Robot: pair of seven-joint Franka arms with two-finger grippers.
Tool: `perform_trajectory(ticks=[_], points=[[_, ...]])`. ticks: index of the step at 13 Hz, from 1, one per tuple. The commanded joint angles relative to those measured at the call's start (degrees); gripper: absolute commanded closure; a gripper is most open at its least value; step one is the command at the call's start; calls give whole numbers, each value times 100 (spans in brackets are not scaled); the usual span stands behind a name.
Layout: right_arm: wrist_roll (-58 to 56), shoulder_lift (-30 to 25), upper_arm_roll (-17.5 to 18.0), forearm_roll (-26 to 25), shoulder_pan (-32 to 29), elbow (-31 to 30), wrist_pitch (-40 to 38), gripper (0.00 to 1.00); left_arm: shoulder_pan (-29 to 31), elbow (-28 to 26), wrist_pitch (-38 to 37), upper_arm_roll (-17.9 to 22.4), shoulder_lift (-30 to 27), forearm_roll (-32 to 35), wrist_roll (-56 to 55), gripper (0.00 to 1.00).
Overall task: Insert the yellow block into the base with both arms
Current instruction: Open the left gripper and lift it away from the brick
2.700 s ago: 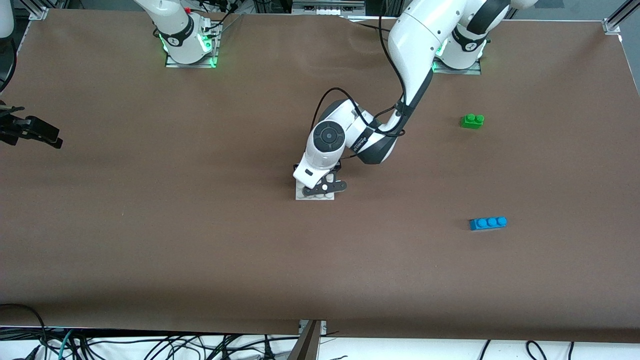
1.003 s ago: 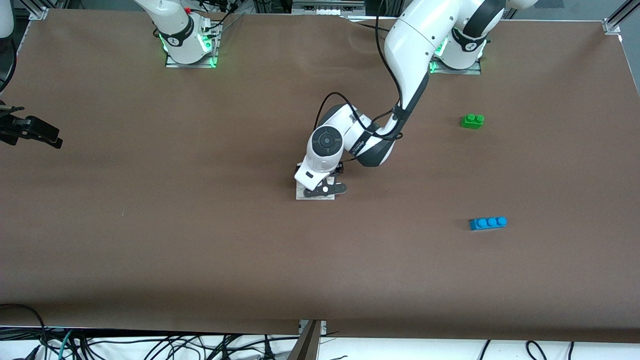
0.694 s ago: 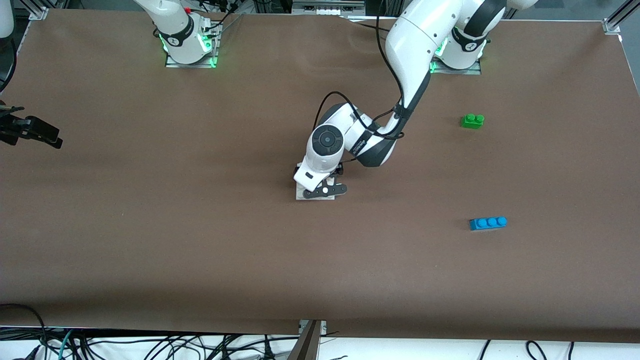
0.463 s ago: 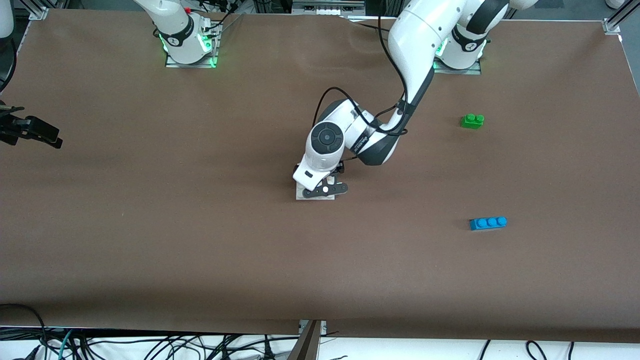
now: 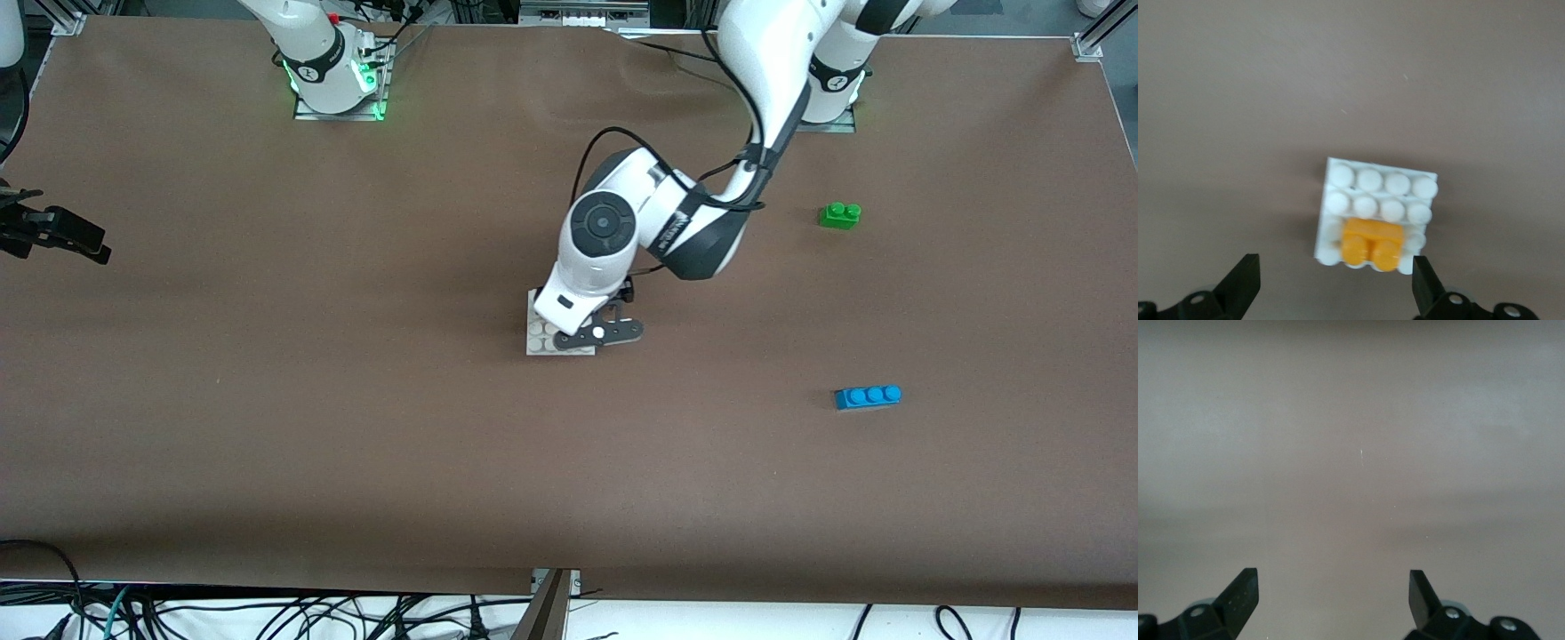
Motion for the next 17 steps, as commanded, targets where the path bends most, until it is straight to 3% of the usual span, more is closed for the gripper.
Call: perform_trajectory(ticks=[1, 6, 11, 13, 17], points=[[4, 25, 38, -34, -56, 98, -61, 0, 533, -165, -720, -18, -624, 8, 1047, 0], [4, 25, 47, -34, -47, 98, -61, 0, 2000, -384, -1846, -35, -1810, -36, 2754, 0], [-13, 25, 47, -34, -47, 107, -53, 0, 3179, -1946, -1981, -18, -3322, 7, 3731, 0], [-14, 25, 47, -34, -47, 98, -53, 0, 3636, -2300, -1954, -18, -3666, 113, 4222, 0], [-22, 25, 56, -25, -47, 107, -53, 0, 3752, -2573, -1849, -53, -4062, 807, 4321, 0]])
